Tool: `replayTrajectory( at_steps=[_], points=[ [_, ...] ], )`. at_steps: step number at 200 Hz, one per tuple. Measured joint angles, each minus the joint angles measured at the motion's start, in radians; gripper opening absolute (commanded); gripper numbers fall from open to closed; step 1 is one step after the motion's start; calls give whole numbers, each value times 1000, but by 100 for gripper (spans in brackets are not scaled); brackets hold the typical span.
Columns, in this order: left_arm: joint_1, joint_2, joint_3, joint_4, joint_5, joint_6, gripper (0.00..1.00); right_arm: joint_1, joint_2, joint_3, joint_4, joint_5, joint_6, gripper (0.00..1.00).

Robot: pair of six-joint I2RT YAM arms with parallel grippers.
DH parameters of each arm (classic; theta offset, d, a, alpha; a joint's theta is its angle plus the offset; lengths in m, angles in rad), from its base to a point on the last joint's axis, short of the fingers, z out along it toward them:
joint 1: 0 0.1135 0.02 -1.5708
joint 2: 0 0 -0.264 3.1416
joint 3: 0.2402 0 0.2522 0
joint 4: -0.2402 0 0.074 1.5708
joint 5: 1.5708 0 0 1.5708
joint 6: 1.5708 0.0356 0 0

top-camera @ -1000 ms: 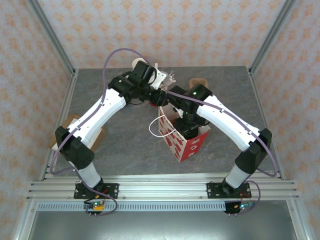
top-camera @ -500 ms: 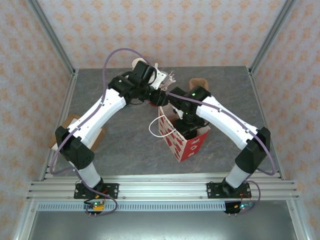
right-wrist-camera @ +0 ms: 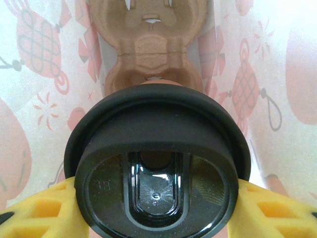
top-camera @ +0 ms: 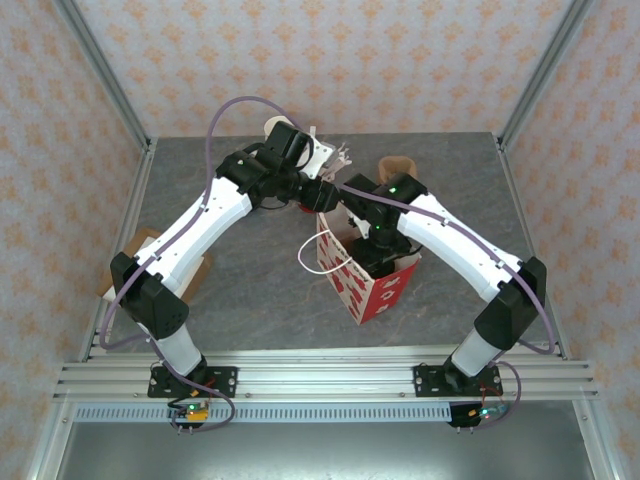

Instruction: Pack the takeout coffee

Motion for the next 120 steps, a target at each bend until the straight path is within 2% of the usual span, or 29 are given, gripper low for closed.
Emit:
replayTrajectory(
  at_steps=[120],
  points=[
    [0, 0, 0, 0, 0, 0, 53, -11, -1, -42, 43, -8, -11, 47]
  ],
)
